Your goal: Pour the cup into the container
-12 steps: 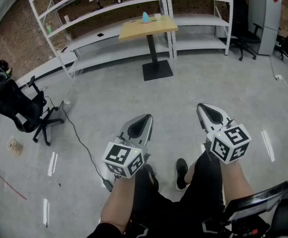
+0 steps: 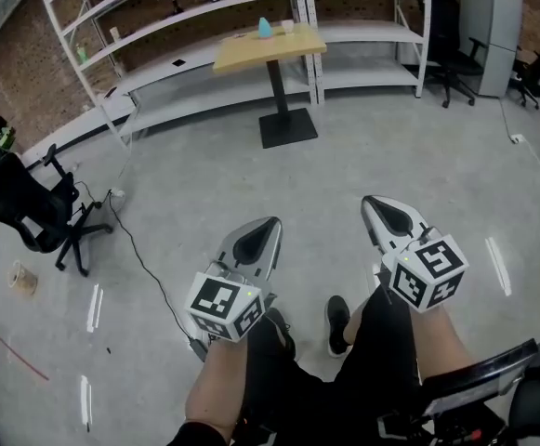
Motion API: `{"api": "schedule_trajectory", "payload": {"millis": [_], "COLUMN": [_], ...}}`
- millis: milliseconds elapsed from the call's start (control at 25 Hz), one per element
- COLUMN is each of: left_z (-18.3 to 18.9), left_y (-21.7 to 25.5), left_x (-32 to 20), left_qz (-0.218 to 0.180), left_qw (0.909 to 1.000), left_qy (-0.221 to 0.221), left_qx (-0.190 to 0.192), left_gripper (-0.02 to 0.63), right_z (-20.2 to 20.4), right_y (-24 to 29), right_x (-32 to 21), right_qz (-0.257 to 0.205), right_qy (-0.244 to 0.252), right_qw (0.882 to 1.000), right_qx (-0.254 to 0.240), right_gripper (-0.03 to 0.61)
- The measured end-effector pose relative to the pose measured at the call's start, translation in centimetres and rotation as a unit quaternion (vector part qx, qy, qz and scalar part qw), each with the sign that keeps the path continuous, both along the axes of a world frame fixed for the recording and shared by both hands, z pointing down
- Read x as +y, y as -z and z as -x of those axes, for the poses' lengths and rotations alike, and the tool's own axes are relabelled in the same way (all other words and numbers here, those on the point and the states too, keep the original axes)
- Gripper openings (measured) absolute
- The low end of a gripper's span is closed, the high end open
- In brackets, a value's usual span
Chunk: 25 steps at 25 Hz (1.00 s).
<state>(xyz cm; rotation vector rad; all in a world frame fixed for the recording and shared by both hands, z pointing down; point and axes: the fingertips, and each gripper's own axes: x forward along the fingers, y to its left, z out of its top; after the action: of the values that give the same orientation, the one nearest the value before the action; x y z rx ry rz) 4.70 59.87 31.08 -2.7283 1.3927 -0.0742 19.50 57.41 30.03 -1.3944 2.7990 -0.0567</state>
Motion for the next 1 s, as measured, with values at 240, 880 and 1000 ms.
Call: {"api": "schedule_trajectory", "payload": {"millis": [240, 880, 1000], "left_z": [-0.2, 2.6, 2.9], "left_y": [-2.5, 1.2, 2.1], "left_x": [-0.9, -9.0, -11.0], "left_qz": [0.009, 0.008, 0.025], "left_qw": [0.9996, 0.9998, 0.9995], "left_qy": [-0.022, -0.003, 0.005], "left_qx": [-0.013, -0.02, 0.017], "left_gripper": [0.002, 0.0, 0.001], "right_z": [0.7, 2.7, 2.0], "right_y": [-1.7, 2.4, 2.8], "right_x": [-1.0, -8.8, -10.6], "right_qz": [0.018, -0.004, -0.008], "right_qy": [0.008, 0.021, 0.021], "right_qw": [1.0, 1.0, 1.0], "right_qx": [-0.011, -0.017, -0.009], "right_gripper": [0.0, 0.0, 0.0]}}
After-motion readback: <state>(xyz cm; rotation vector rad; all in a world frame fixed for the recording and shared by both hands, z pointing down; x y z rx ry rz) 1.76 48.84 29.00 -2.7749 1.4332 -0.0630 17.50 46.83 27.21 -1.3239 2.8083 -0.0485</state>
